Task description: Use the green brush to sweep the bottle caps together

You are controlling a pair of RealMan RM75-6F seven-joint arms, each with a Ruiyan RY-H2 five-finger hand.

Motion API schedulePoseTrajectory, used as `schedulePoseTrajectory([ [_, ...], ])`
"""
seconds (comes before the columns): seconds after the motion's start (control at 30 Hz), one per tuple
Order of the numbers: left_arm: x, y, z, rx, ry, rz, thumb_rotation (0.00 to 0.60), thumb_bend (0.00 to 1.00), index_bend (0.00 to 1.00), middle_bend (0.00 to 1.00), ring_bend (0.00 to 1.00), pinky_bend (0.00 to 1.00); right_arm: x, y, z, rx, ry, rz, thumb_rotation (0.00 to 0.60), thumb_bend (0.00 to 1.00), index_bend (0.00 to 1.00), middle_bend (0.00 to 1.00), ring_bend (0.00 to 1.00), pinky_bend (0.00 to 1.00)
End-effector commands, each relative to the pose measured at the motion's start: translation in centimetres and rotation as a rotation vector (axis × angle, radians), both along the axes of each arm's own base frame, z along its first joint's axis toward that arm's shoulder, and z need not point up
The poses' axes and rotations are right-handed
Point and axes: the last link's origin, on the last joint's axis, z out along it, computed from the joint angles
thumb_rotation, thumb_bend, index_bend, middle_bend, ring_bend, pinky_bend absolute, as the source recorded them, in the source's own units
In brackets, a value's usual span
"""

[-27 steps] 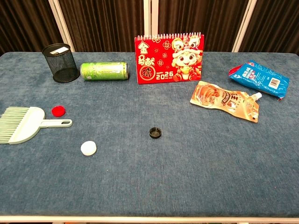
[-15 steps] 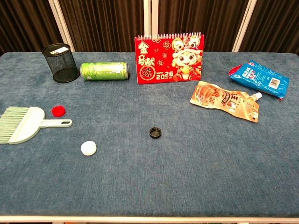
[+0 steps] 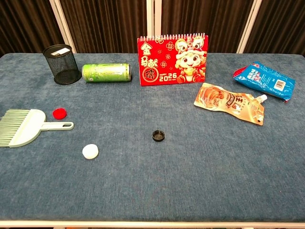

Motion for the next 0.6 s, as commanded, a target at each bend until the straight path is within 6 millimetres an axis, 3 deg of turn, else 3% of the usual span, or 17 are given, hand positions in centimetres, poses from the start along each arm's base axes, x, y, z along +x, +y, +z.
schedulePoseTrajectory([
  [0.03,1.2,1.6,-2.2,-0.069,-0.015,-0.043,0.6,0.21,0.31,0.35,0.23,0.19,0.0,-0.3,0.1,0.003,0.005,-0.01,0.6,0.22,0.02,0.13,0.0,0.0],
  [0.3,4.0,3.7,-7.4,-0.232,0.009,-0.109,0.6,0.26,0.32,0.41,0.28,0.23,-0.2,-0.3,0.2,0.018,-0.004,-0.014,0.6,0.23,0.02,0.13,0.0,0.0],
  [0.6,4.3,4.4,-11.6,-0.286,0.08,-0.103,0.6,0.27,0.33,0.41,0.29,0.23,-0.8,0.2,0.6,0.006,-0.014,-0.027,0.6,0.23,0.02,0.13,0.0,0.0],
])
